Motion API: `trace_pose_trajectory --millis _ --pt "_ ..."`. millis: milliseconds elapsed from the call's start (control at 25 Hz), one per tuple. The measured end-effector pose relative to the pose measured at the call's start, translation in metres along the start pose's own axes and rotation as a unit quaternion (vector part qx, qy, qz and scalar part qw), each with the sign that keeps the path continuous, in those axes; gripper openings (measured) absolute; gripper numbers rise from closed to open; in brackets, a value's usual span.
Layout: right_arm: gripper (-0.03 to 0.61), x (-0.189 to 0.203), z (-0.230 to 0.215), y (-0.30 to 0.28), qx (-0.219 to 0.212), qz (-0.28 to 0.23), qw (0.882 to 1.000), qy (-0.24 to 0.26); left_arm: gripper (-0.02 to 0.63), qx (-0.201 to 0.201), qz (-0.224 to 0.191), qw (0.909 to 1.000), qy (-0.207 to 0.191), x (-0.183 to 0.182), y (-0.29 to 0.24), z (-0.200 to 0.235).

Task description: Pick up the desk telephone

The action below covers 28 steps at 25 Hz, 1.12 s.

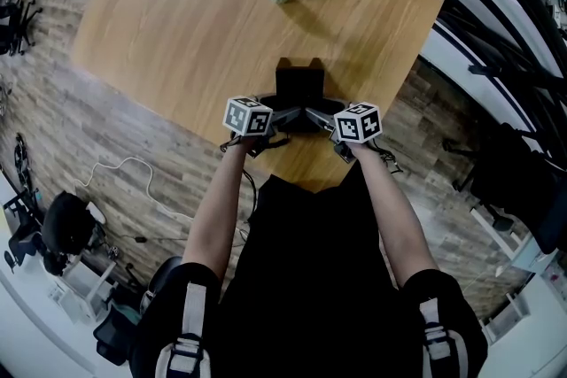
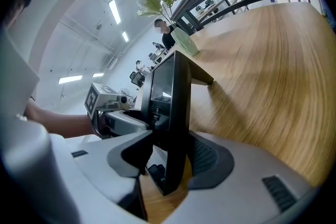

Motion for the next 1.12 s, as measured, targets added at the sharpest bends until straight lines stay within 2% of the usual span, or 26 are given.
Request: trace_pose_trajectory --millis 480,1120 --pt "0.213 0.002 0.007 0.007 -0.012 -0.017 1.0 -0.009 0.27 0.003 -0.012 0.9999 -0.002 0.002 0.007 -0.009" --pt "0.212 -0.007 0.037 0.024 -0.013 -0.027 0.999 0.035 0.27 -0.018 -0.061 0.9978 -0.018 0.004 0.035 -0.034"
Point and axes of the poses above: the fingertips, and each gripper's own axes: y backward along the fingers, z to its left, x out of its underside, the point moved 6 cm from there along y, backward along the fingers, and after that the axes turned 11 degrees about z, right-handed, at the moved point
